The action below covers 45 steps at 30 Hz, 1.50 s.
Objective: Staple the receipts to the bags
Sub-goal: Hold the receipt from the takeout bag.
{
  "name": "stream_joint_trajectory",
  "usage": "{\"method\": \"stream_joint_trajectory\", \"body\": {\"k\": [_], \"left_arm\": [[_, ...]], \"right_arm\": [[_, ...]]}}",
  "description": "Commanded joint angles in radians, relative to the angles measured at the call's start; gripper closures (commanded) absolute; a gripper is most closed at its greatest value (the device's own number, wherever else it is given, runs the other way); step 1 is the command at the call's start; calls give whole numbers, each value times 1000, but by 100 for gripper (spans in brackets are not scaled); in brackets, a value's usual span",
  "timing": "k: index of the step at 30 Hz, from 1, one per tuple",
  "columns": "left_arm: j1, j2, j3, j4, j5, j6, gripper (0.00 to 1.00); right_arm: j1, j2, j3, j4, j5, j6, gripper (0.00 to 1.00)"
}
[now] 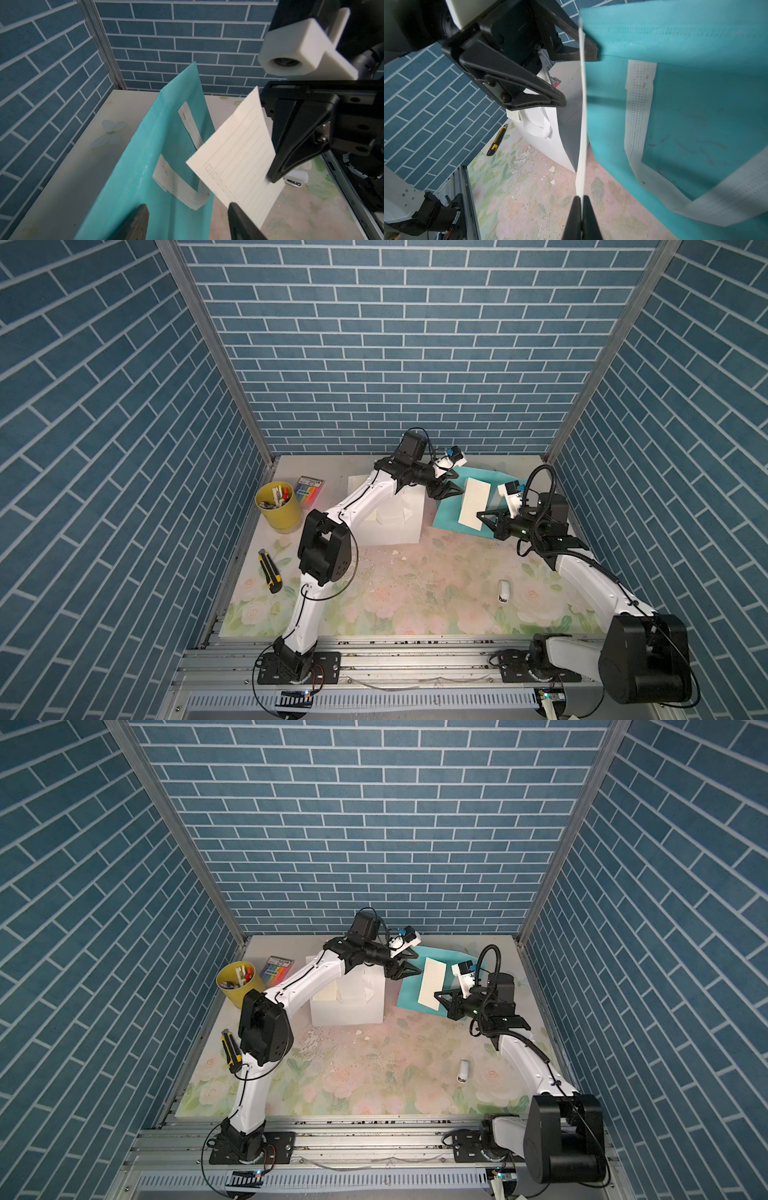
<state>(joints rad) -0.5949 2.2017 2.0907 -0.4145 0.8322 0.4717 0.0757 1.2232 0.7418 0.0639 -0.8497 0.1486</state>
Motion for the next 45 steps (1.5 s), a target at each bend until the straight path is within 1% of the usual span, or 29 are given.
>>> {"method": "stream_joint_trajectory", "body": {"k": [1,3,5,10,16,23,26,28,32,34,39,45], "left_arm": [[15,-13,28,-52,19,32,36],[16,-34,27,-64,5,50,34],[18,-54,17,-55,-34,66,31],[27,-78,-22,36,-121,60,28],[28,-30,33,69,-112,32,27],[29,40,82,7,-75,43,27],[28,54,92,-32,-15,53,31],[29,62,103,-70,16,62,37],[28,65,108,-110,40,67,55],[26,67,109,-112,54,62,62],[23,71,127,-129,90,58,65],[23,82,155,-179,121,67,66]], "right_arm": [[-11,-9,36,23,-48,-67,100],[-13,-15,33,-1,-46,-83,100],[-13,-20,20,-8,-47,-89,100],[-13,-21,4,-20,-53,-99,100],[-13,-12,11,-37,-57,-114,100],[-14,-1,13,-43,-67,-123,100],[-14,12,19,-41,-71,-125,100],[-14,25,24,-32,-74,-124,100],[-14,55,35,5,-75,-113,100],[-15,78,46,24,-79,-103,100],[-16,134,72,81,-95,-82,100],[-14,206,112,135,-124,-57,100]]}}
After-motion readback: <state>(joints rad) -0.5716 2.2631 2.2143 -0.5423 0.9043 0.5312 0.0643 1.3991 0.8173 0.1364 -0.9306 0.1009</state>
